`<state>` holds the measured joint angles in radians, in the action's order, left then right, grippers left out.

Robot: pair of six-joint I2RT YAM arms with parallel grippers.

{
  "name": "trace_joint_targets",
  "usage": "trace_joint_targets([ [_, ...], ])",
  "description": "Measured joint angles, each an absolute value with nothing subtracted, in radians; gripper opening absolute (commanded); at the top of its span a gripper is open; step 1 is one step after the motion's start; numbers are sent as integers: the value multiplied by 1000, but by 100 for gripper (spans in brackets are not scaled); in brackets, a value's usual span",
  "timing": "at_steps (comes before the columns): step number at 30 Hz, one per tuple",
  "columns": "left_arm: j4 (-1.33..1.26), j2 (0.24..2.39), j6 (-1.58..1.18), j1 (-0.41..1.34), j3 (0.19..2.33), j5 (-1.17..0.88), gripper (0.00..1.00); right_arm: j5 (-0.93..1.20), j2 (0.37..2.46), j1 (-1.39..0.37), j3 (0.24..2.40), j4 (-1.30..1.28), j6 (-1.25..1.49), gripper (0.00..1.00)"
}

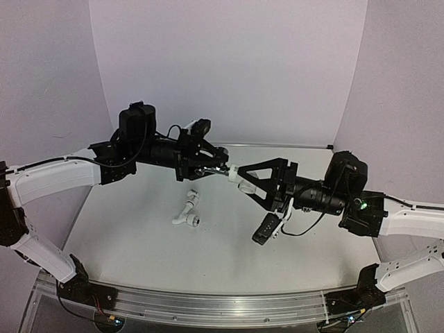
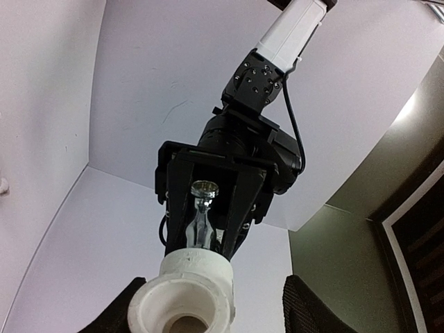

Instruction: Install the water faucets

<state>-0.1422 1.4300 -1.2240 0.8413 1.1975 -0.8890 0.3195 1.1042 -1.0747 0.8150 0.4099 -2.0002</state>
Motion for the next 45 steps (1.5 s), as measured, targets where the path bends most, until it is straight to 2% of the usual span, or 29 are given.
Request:
trace_joint_targets([
  [5, -75, 1429, -1156, 842, 1206, -855, 0, 304, 1093, -1095, 833, 324, -1958, 62],
  [15, 16, 1429, -1054, 841, 1225, -803, 0, 251, 1090, -1135, 956, 220, -1663, 61],
  [25, 27, 1425, -993, 841, 1225, -799, 0, 84, 1152, -1139, 1072, 201, -1387, 59],
  [29, 28, 1424, -991, 841, 1225, -798, 0, 49, 1177, -1139, 1092, 162, -1315, 66],
  [38, 27, 1418, -998, 828, 1225, -765, 0, 189, 1167, -1139, 1353, -143, -1100, 96],
  [45, 12, 1413, -1022, 812, 1224, -783, 0, 162, 1161, -1140, 1315, -299, -1127, 98],
])
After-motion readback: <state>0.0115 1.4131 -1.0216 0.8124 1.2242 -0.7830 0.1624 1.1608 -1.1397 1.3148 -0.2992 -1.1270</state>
